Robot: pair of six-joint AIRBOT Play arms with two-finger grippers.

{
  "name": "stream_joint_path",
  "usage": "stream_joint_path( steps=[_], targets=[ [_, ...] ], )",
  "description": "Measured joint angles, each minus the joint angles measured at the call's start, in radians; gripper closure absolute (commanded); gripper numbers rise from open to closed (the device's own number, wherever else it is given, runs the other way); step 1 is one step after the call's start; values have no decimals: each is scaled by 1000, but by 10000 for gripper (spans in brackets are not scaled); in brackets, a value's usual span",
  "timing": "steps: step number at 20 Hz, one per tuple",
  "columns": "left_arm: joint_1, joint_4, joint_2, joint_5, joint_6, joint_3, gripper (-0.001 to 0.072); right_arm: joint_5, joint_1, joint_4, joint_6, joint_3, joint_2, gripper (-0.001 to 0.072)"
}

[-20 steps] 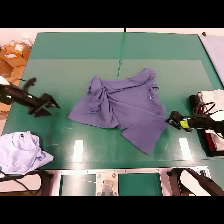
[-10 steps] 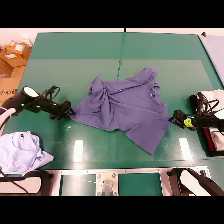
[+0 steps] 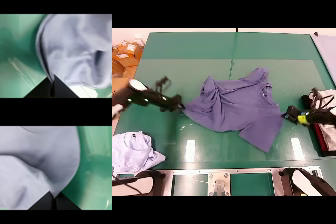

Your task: Fold the shirts.

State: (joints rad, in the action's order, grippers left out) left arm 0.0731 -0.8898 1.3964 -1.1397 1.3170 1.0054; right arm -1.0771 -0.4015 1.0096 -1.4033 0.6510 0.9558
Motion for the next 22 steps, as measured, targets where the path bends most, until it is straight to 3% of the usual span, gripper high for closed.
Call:
stream_joint_path(
  steps=[5, 11, 15, 18, 22],
  targets=[
    [80, -71, -247, -125, 74, 336, 687, -89, -4, -11, -56, 394, -117, 695],
    [109, -127, -479, -116, 155, 901, 686, -97, -6, 21, -190, 991, -226, 695],
    [112, -153, -557, -107, 183, 1127, 686, -56, -6, 114, -245, 1278, -262, 695],
    [113, -182, -583, -118, 191, 1162, 685, -25, -6, 171, -261, 1363, -274, 695],
    [113, -201, -583, -124, 195, 1052, 685, -10, -6, 196, -268, 1264, -272, 695]
  ],
)
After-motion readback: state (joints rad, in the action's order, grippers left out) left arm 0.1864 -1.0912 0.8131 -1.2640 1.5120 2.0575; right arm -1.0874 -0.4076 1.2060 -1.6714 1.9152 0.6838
